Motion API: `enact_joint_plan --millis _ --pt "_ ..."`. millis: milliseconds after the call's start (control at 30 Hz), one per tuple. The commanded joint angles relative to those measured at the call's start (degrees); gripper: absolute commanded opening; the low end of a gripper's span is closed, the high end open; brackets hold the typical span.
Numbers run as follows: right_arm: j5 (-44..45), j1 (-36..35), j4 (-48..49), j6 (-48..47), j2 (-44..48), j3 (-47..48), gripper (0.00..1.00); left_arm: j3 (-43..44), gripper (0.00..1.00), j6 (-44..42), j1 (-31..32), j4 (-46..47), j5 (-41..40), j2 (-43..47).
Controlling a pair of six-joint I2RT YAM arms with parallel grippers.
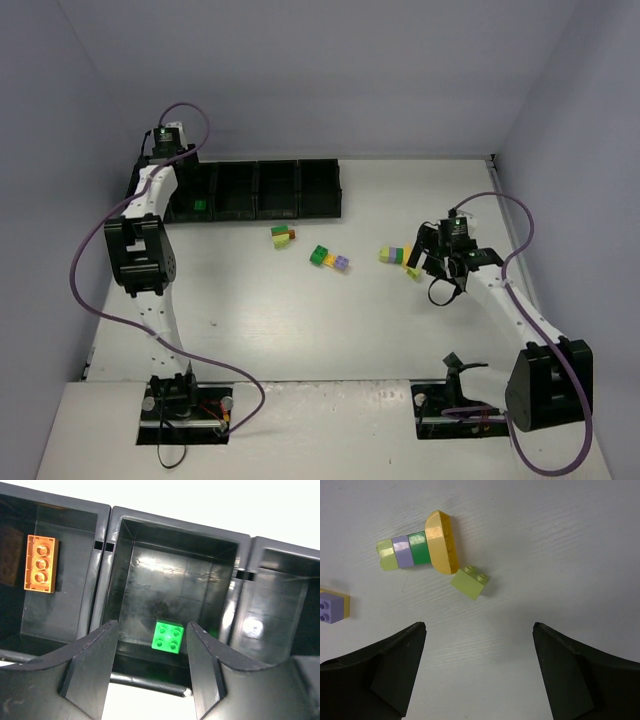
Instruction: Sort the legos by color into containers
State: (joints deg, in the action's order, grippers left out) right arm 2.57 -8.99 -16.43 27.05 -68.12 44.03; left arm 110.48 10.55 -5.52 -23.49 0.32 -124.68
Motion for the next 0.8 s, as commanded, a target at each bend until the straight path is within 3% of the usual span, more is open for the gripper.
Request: enact_joint_plan --millis 0,233,467,767 --pt "0.3 -0.1 5.3 2.0 -2.5 0.4 0.84 0.6 0.51 2.4 0.4 1.7 1.7 9.9" --pt "-0.2 -0.1 8.8 5.5 -9.0 0.3 0.8 -11.8 0.51 15.4 3.6 0.9 3.0 24.2" --pt "1.7 -0.3 12.2 7.6 -15.1 0.3 0.76 -25.6 0.51 15.1 10.6 -3.0 2.2 39.8" --pt "3.6 -0.2 15.1 7.3 -18.6 -0.5 0.67 -38.7 0.51 13.5 14.2 -8.4 2.7 53.2"
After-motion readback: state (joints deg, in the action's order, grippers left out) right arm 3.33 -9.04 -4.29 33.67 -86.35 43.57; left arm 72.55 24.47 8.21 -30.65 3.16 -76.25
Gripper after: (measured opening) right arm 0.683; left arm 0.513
